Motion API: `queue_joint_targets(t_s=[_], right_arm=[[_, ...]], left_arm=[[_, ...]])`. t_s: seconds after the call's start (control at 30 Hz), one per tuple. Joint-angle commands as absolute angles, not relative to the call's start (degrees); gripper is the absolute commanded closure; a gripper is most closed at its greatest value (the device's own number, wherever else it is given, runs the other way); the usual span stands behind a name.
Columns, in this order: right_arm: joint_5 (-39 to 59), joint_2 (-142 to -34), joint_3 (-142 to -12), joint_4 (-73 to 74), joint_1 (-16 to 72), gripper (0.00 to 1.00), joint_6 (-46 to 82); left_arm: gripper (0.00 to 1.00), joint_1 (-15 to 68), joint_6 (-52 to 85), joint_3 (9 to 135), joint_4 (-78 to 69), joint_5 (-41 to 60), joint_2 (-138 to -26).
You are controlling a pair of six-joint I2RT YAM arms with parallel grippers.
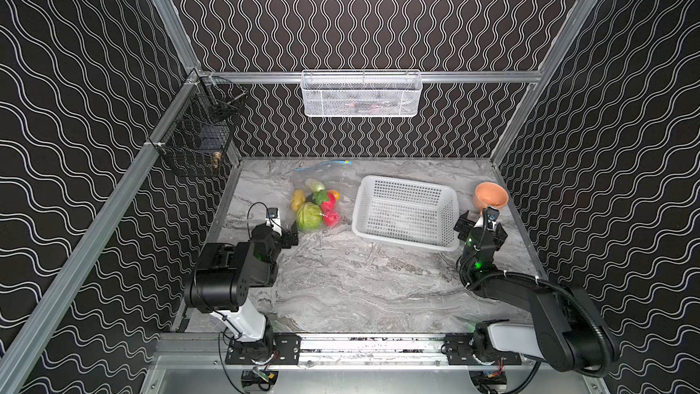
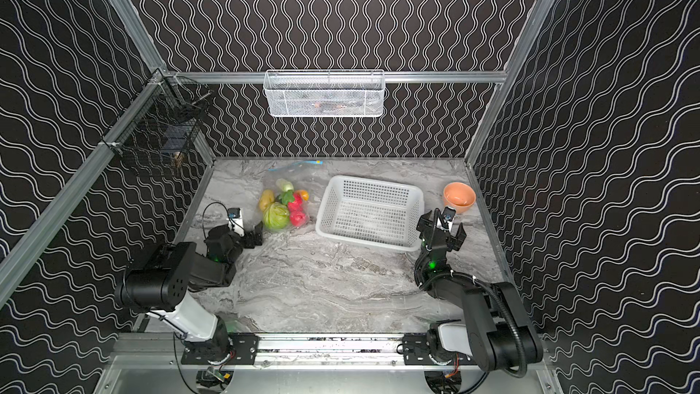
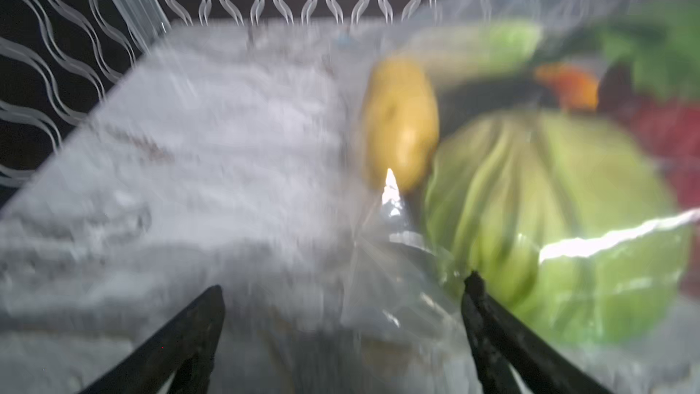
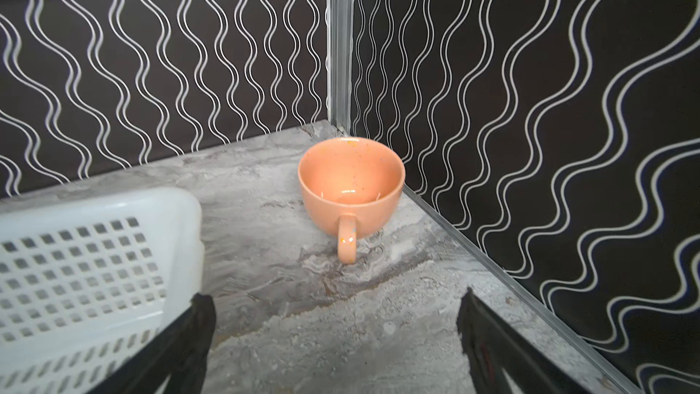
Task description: Place the food in the zip-top bag and seal the zipper
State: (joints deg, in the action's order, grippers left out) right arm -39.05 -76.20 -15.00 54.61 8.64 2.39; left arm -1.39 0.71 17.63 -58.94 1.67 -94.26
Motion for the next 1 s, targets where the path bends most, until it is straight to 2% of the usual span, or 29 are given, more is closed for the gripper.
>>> queue_joint_targets(t_s=[0.0, 0.3, 0.73, 0.8, 0.9, 0.97], right_arm=[[-38.67, -77.95, -13.20, 64.98, 7.52, 0.01, 1.93], [-33.00, -84.53, -8.85, 79.12, 6.02, 0.01, 0.30], [-19.10, -86.53, -10.54, 74.83, 2.94, 0.01, 0.29], [-18.54, -90.10, -10.48, 80.14, 2.64, 0.01, -1.10], [-16.26, -87.50, -12.55, 71.14, 2.40, 0.01, 0.00], [-13.71, -88.62, -13.12, 72.12, 1.50, 0.01, -0.49]], left_arm=[[0.01, -1.08, -0.30, 18.26, -65.15, -0.05, -95.30], [0.01, -1.06, -0.25, 18.30, -64.42, -0.24, -94.93], [0.01, -0.96, -0.86, 19.11, -62.89, -0.42, -94.88], [0.01, -0.95, -0.84, 19.09, -62.81, -0.57, -94.96], [0.01, -0.88, -1.10, 19.36, -62.25, -0.77, -94.88], [0.01, -0.90, -1.32, 19.55, -61.88, -1.11, -94.90]])
